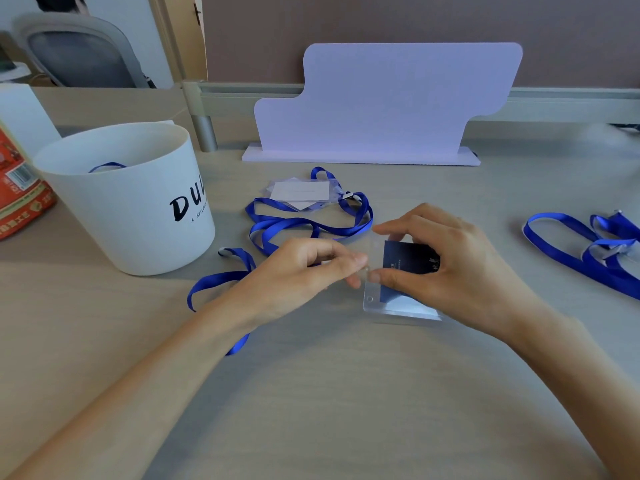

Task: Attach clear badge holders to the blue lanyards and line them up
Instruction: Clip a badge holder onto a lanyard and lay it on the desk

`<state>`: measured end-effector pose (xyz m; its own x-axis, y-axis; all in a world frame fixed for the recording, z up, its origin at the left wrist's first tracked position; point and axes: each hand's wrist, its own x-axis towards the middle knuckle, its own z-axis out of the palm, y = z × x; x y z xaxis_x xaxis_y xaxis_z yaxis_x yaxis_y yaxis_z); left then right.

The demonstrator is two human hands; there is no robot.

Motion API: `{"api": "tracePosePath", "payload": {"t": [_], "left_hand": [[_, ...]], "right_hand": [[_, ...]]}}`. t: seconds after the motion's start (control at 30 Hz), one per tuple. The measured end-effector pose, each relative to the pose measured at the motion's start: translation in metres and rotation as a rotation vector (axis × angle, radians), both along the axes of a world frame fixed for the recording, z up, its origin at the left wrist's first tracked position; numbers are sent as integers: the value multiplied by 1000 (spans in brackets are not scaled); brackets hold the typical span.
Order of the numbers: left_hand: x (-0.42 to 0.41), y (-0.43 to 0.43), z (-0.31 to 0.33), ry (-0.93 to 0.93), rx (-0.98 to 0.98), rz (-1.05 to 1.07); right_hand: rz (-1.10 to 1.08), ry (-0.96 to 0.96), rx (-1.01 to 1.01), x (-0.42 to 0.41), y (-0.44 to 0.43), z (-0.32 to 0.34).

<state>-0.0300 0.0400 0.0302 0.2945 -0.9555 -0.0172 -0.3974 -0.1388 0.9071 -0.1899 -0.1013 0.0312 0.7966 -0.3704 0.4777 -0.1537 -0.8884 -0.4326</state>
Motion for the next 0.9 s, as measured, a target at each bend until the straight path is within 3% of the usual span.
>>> {"api": "tracePosePath", "payload": {"t": [0.23, 0.9], "left_hand": [[-2, 0, 0, -72, 31, 13], [1, -1, -11, -262, 130, 17]], "right_hand": [[-17, 24, -98, 1, 2, -2], [-32, 102, 31, 2, 0, -5]]}}
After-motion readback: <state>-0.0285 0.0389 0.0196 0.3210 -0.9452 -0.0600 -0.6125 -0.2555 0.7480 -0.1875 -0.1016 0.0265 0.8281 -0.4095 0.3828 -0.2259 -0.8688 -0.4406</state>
